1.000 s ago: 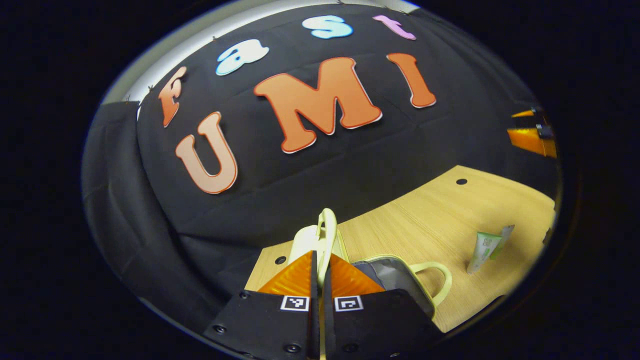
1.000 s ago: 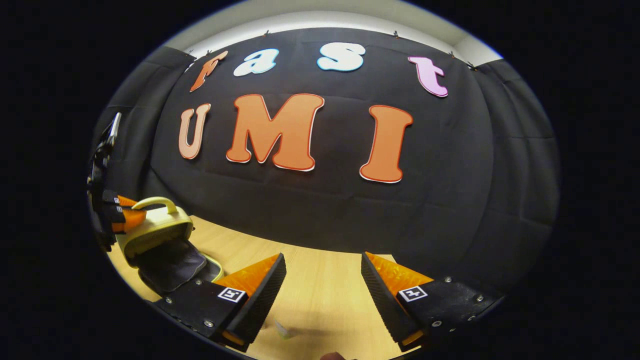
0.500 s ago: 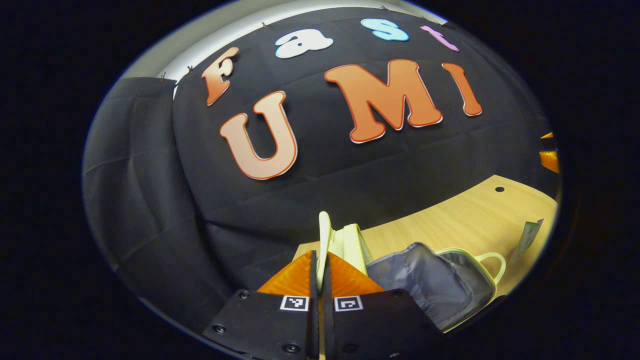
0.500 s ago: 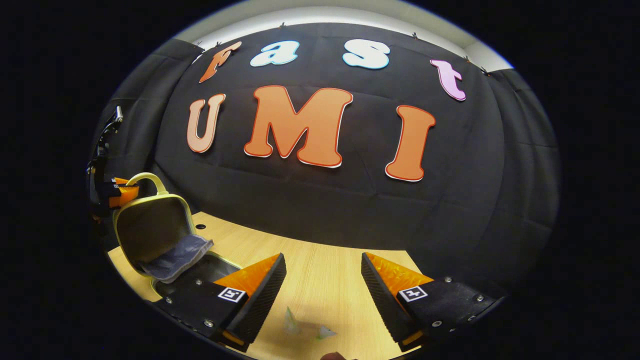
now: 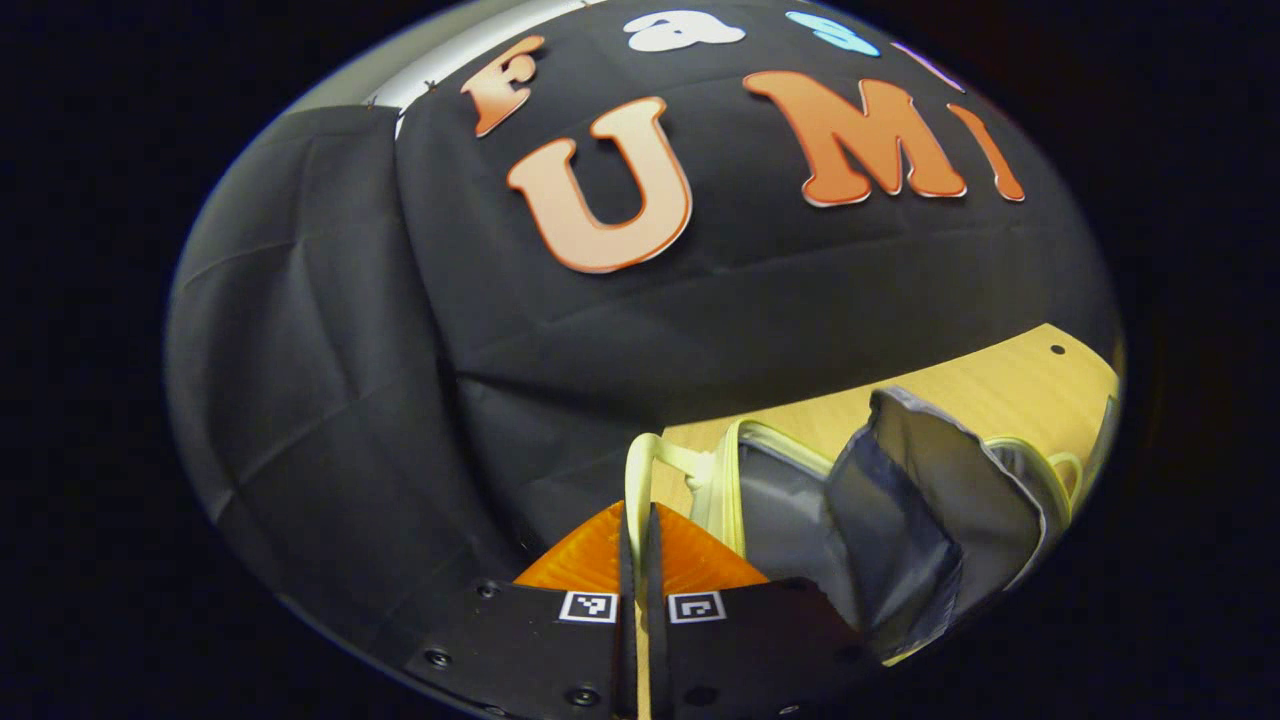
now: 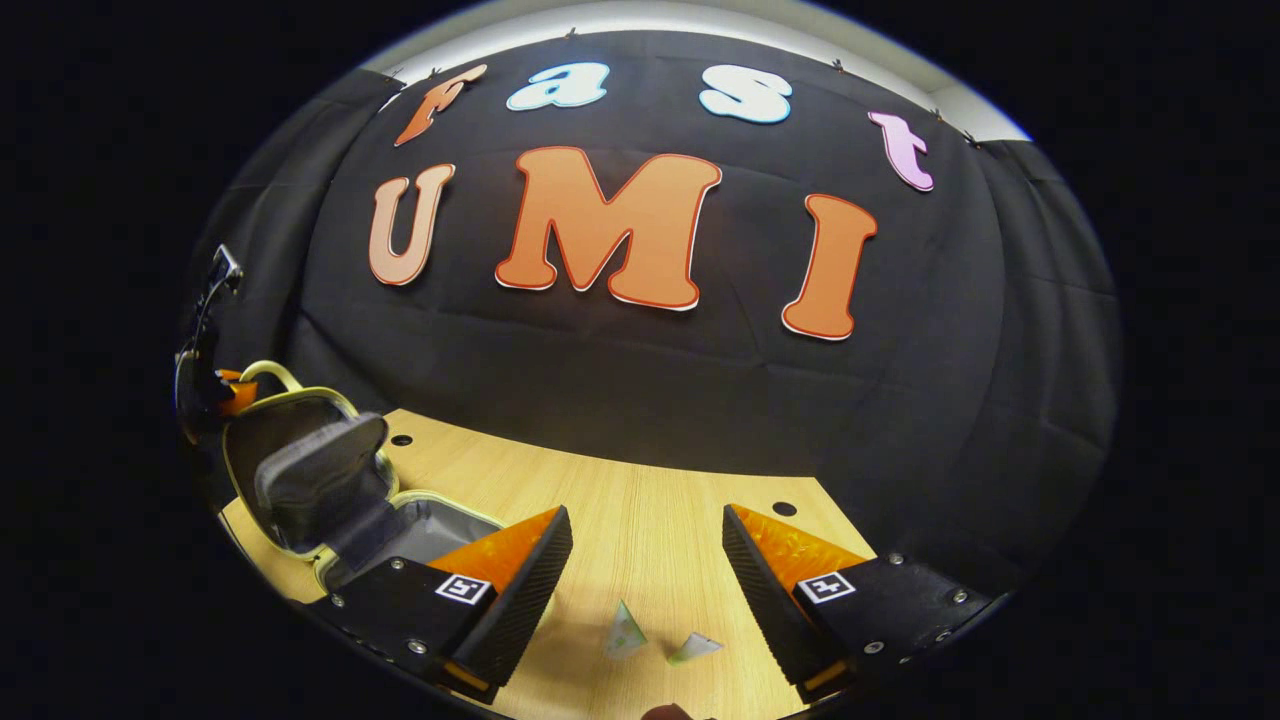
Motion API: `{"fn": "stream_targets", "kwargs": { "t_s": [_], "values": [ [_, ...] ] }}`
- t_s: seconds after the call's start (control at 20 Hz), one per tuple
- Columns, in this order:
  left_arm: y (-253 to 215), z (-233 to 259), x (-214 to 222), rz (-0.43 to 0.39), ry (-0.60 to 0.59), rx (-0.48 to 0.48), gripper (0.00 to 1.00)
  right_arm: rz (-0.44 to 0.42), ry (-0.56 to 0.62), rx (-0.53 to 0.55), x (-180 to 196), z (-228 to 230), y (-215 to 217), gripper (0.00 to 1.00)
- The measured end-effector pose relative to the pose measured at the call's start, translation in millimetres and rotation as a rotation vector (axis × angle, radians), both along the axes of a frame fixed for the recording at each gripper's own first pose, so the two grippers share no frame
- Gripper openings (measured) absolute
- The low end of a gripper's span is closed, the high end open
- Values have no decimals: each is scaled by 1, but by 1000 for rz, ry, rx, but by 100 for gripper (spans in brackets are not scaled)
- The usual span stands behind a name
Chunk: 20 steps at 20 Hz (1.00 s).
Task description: First open the suitcase, pack the skin care products into it, and then close the suitcase.
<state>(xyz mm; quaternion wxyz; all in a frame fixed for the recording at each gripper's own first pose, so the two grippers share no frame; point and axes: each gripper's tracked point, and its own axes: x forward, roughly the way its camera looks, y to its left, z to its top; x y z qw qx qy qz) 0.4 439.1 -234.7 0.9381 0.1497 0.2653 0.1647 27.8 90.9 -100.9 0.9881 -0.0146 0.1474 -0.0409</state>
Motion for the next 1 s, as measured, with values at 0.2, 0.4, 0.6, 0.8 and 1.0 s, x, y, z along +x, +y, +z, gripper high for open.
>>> {"fn": "stream_targets", "kwargs": {
  "t_s": [0.2, 0.4, 0.6, 0.8, 1.0],
  "values": [
    [45, -63, -9, 77, 89, -83, 5, -13, 18, 2, -6, -2, 4, 95],
    [75, -102, -33, 201, 134, -99, 15, -21, 18, 13, -14, 1, 4, 96],
    [44, -78, -17, 148, 41, -144, 34, -26, 7, 25, -18, 2, 0, 95],
    [-20, -30, 6, 25, -74, -179, 84, -49, -53, 30, -22, 14, -16, 95],
    [-94, 4, 14, -93, -134, -175, 90, -59, -66, 30, -31, 13, -37, 95]
  ]
}}
